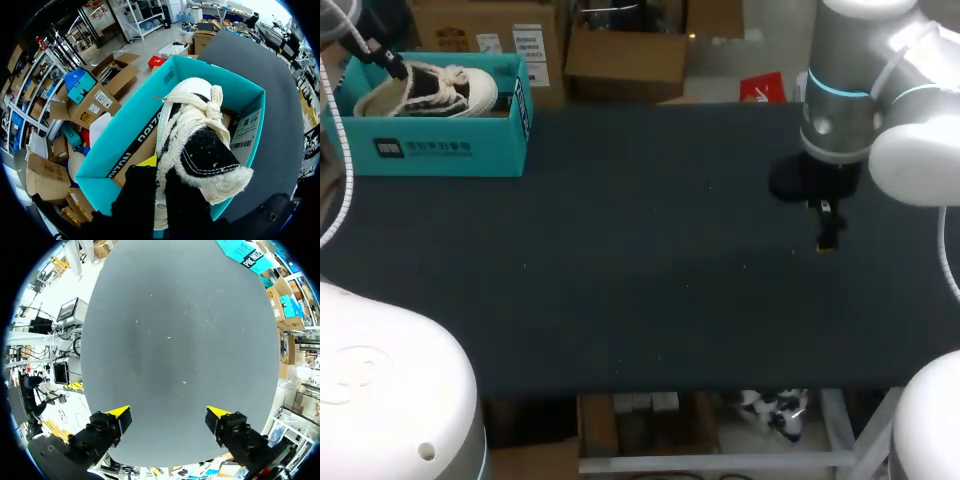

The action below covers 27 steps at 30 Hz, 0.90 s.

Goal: Open the shoe tongue, take the insole out of the shoe, put the insole back into the shoe, and pack the shoe into the shoebox

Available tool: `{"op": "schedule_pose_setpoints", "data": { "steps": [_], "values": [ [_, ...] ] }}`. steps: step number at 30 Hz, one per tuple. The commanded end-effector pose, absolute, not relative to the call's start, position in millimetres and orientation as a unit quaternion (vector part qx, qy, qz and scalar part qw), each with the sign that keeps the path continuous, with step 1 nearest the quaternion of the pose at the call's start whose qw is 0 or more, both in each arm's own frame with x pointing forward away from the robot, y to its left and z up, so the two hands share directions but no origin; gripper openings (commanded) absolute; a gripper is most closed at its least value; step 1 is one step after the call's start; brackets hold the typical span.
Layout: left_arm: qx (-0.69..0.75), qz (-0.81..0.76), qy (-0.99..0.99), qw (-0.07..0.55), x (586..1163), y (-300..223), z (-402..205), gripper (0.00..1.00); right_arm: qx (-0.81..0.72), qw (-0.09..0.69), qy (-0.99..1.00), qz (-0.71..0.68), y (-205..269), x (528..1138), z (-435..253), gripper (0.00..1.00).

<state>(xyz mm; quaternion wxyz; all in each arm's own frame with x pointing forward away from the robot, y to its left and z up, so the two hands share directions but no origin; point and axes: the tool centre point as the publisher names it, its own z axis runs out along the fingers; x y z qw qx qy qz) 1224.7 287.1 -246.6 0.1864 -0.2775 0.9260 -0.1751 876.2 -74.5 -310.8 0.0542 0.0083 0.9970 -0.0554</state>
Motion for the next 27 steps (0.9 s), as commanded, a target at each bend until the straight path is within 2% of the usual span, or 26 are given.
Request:
{"op": "schedule_pose_setpoints", "data": {
  "steps": [1,12,20,21,22,27],
  "values": [
    [-0.272,-0.153,0.938,0.151,1252,284,-267,0.0,0.008,0.054,0.997,-0.057,-74,876,-310,1.0],
    [-0.254,-0.089,0.96,0.079,1273,281,-328,0.0,0.008,0.054,0.997,-0.057,-74,876,-310,1.0],
    [-0.278,-0.073,0.955,0.076,1280,285,-346,0.0,0.008,0.054,0.997,-0.057,-74,876,-310,1.0],
    [-0.288,-0.083,0.951,0.079,1279,288,-340,0.75,0.008,0.054,0.997,-0.057,-74,876,-310,1.0],
    [-0.293,-0.088,0.949,0.083,1277,288,-334,1.0,0.008,0.054,0.997,-0.057,-74,876,-310,1.0],
    [-0.306,-0.118,0.939,0.108,1266,289,-297,1.0,0.008,0.054,0.997,-0.057,-74,876,-310,1.0]
  ]
}}
